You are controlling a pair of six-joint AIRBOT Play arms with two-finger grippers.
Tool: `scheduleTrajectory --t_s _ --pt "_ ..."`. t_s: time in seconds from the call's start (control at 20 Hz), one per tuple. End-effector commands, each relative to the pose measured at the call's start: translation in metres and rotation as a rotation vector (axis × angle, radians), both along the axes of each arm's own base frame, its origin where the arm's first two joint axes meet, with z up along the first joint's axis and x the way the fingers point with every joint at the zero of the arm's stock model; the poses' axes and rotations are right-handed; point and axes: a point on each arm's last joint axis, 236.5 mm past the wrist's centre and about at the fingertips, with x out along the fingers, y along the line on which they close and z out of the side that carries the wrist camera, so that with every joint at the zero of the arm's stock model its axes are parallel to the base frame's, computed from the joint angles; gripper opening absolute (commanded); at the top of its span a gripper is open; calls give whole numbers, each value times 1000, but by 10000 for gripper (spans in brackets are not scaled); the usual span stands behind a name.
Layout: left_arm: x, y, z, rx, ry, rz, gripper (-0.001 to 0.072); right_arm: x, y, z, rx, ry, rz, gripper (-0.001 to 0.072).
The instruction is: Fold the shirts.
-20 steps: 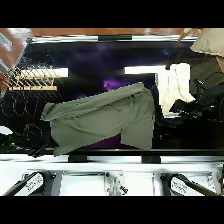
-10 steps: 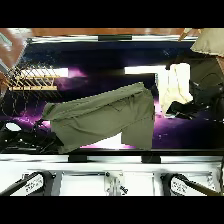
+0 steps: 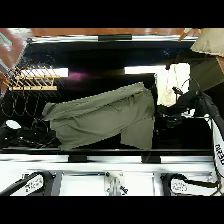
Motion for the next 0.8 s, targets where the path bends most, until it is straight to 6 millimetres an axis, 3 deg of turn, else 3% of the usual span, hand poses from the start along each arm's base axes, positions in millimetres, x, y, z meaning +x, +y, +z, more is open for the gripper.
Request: scheduleTrajectory --t_s 0.0,0.3,0.35,0.6,0.7,0.75 --pt "15 3 16 0 -46 -19 35 27 14 -7 -24 -97 -6 631" --pt "44 13 38 28 -131 -22 35 21 15 -30 -95 -54 31 631" --pt "46 12 39 26 -135 -21 35 20 14 -32 -101 -44 23 598" --pt "47 12 41 25 -140 -21 35 6 20 -31 -73 15 24 92" --pt "59 17 54 47 -198 -24 34 9 21 -12 -71 -25 33 60" --pt "71 22 68 72 -253 -23 34 14 23 7 -64 -77 31 60"
